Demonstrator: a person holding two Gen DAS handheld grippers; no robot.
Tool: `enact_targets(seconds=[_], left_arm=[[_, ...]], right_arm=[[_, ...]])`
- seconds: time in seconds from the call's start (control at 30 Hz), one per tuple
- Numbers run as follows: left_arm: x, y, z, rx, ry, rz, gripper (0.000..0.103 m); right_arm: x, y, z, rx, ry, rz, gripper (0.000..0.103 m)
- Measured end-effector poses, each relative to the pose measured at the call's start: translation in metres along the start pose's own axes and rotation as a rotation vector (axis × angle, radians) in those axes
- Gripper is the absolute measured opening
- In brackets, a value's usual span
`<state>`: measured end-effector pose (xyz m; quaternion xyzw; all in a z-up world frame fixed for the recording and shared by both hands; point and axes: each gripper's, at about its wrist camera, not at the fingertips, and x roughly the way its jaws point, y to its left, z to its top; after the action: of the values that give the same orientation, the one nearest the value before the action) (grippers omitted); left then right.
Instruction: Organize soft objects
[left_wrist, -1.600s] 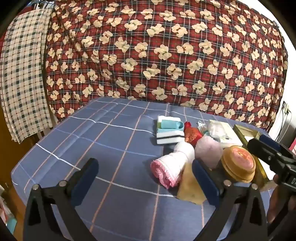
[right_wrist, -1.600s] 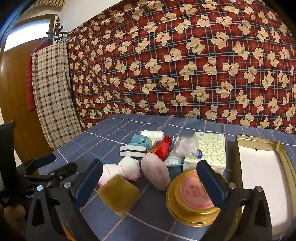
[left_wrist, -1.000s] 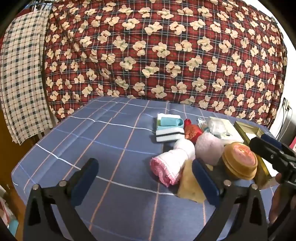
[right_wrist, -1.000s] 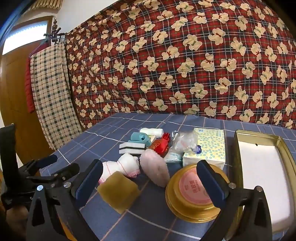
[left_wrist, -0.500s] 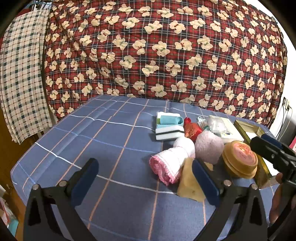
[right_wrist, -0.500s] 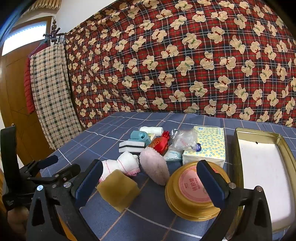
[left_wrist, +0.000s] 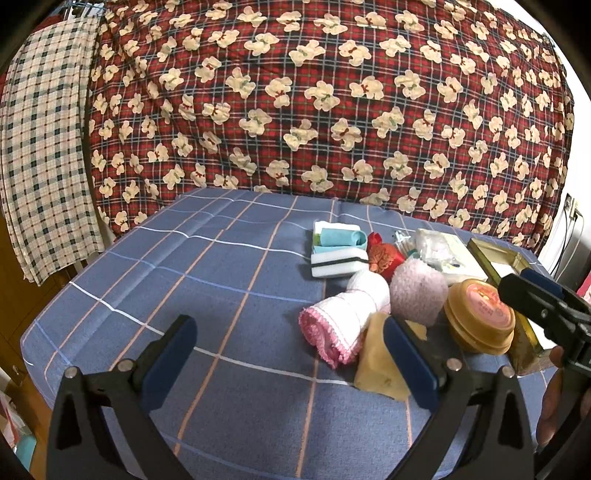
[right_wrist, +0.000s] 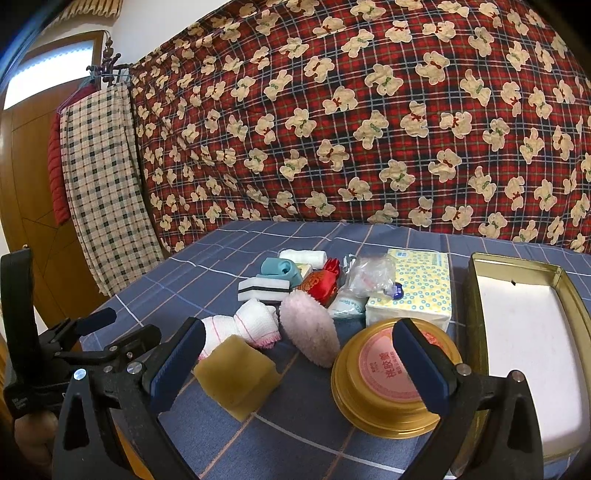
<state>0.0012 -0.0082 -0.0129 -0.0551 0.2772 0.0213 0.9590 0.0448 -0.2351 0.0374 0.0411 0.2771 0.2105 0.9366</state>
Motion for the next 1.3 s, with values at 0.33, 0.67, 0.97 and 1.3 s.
enact_targets(seconds=[0.33, 0.67, 0.97, 1.3], left_arm=[[0.0, 0.0, 0.001, -0.002, 0.0, 0.0, 0.102], [0.0, 0.0, 0.001, -0.002, 0.0, 0.0, 0.102], [0.0, 0.0, 0.001, -0.002, 0.001, 0.0, 0.102], [0.011, 0.022, -0.011, -0.052, 0.017, 0.04, 0.102]], right_arm=[[0.004, 0.001, -0.006, -0.005, 0.003, 0.003, 0.102], [0.004, 0.001, -0.006, -0.005, 0.004, 0.002, 0.102], [0.005, 0.002, -0.007, -0.004, 0.009, 0.002, 0.102], [0.025, 0.027, -0.021, -0.06, 0.072, 0.038, 0.102]])
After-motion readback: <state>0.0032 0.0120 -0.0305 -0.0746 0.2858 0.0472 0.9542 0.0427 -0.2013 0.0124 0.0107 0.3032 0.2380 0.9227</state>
